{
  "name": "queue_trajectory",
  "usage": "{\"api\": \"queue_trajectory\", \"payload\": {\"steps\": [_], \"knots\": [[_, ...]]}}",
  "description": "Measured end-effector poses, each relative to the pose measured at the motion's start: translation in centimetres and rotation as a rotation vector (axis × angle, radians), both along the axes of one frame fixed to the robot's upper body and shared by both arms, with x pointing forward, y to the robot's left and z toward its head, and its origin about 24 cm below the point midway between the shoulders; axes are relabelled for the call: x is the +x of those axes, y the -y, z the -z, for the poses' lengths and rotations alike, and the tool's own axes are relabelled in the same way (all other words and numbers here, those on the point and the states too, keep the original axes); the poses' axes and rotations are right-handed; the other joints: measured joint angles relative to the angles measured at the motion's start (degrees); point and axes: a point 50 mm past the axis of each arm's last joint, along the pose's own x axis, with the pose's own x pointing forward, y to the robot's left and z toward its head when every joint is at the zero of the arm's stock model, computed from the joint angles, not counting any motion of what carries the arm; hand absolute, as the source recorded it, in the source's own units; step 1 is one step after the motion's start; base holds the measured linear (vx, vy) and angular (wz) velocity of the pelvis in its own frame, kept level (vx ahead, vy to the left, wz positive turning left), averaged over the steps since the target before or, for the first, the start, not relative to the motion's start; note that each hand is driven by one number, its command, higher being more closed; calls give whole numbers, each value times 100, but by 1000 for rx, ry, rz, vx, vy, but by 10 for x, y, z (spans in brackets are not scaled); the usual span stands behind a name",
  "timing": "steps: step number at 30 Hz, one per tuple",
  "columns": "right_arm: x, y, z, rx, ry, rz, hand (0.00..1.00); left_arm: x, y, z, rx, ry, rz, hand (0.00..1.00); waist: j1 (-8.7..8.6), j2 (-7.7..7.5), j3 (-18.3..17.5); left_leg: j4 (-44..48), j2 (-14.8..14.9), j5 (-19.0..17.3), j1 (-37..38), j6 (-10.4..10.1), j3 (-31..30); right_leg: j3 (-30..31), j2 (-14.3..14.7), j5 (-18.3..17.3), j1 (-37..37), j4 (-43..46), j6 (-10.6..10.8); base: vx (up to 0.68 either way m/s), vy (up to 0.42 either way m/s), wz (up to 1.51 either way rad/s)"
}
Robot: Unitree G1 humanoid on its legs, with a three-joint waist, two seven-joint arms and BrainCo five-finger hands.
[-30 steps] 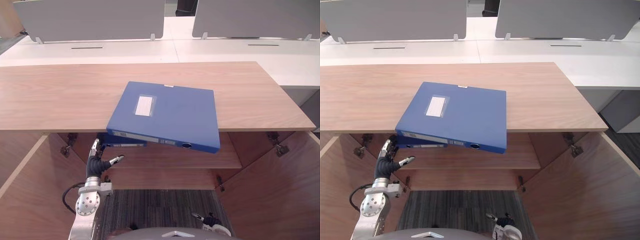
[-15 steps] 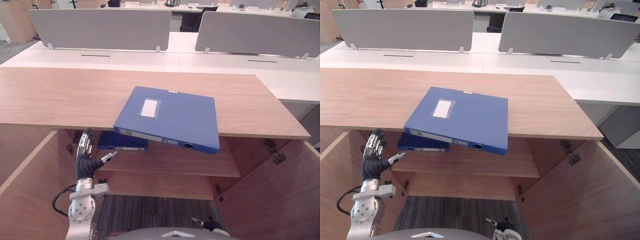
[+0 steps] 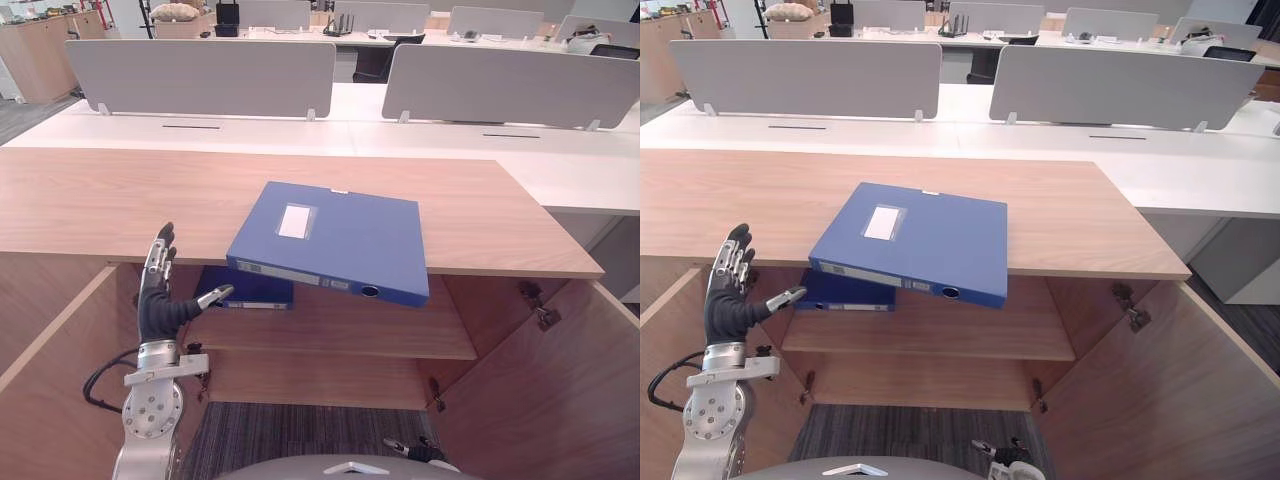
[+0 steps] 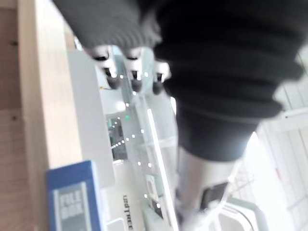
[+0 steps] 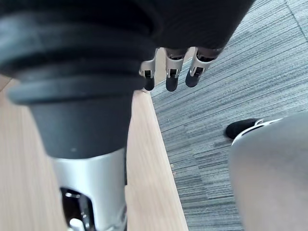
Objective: Walk over to the cabinet, pick up the folder, carry it to the office cabinet, place the folder inside the office cabinet, then close the office cabinet door
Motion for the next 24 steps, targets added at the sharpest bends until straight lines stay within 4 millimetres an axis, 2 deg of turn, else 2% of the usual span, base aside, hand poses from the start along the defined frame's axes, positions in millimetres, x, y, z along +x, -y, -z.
{"api": "queue_trajectory", "payload": {"steps": [8, 14, 18, 24], "knots": [[-21, 7, 4, -22, -86, -34, 0, 10, 14, -16, 181, 81, 110, 0, -195, 78, -27, 0, 11, -6, 77, -2, 86, 102, 25, 35, 70, -100, 32, 1, 1, -6], [-19, 9, 4, -32, -85, -60, 0, 14, 28, -19, 352, 104, 227, 0, -250, 123, -12, -12, 5, -7, 146, -3, 106, 108, 57, 41, 104, -188, -42, 6, 0, -2], [-17, 10, 3, -38, -82, -67, 0, 18, 42, -9, 517, 80, 336, 0, -286, 145, -16, -38, 4, -7, 140, -3, 107, 104, 62, 57, 126, -270, -66, 0, 0, 0], [-12, 12, 2, -44, -71, -72, 0, 21, 51, -4, 652, 93, 400, 0, -378, 148, 4, -40, 3, -11, 128, -8, 131, 107, 64, 85, 126, -330, -66, 0, -1, -1]]}}
